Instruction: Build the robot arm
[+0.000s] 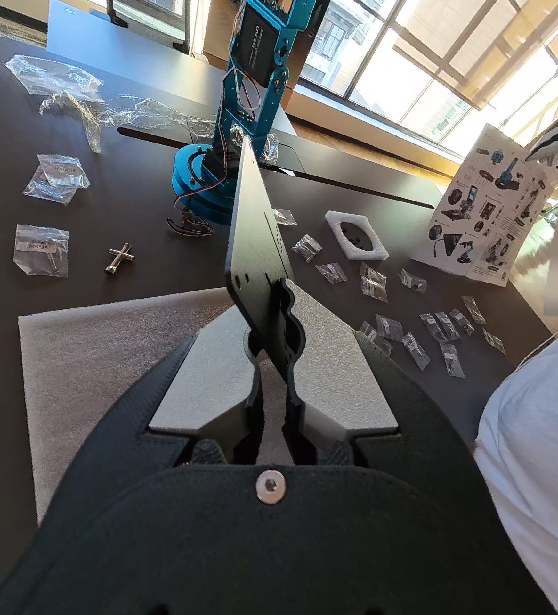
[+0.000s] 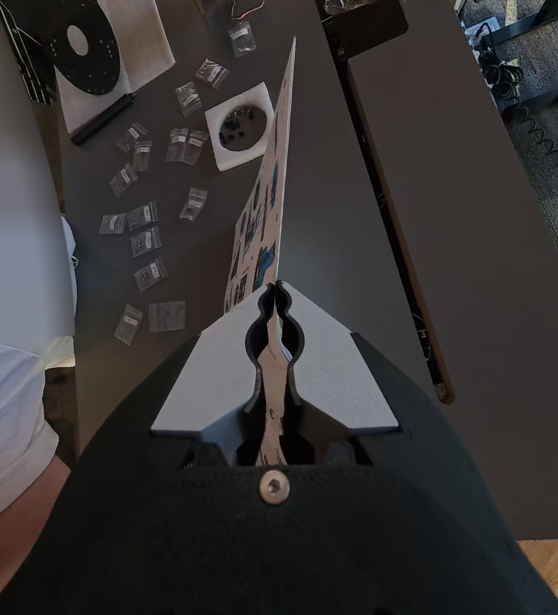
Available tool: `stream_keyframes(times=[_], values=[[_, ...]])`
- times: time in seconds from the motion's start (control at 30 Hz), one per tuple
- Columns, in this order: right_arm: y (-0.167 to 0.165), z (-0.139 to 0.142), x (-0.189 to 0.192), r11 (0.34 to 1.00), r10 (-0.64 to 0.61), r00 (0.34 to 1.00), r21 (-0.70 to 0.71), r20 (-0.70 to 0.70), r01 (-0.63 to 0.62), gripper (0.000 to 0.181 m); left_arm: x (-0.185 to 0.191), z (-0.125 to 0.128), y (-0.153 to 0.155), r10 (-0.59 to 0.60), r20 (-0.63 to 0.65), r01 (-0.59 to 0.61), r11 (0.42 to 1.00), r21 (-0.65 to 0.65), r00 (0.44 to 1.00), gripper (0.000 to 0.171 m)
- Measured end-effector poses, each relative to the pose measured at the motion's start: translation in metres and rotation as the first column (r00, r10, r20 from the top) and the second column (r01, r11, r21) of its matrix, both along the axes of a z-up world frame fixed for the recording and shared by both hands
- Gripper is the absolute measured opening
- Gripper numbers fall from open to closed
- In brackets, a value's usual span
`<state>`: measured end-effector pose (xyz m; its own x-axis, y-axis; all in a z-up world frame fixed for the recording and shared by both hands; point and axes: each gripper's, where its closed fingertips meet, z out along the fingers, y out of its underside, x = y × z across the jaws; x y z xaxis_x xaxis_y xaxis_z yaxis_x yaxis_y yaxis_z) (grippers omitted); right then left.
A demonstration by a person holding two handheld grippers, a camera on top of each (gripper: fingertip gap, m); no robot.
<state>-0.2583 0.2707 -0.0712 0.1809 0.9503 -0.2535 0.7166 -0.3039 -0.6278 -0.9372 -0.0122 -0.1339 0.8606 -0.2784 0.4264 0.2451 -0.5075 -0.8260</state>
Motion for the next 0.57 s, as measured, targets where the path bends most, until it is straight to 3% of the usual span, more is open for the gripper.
stream_keyframes(times=[0.57], values=[[-0.013, 0.008, -0.001, 0.996, -0.012, 1.000, 0.092, 0.028, 0.009, 0.000, 0.003, 0.001, 0.005, -0.002, -0.001, 0.002, 1.000, -0.001, 1.000, 0.001]])
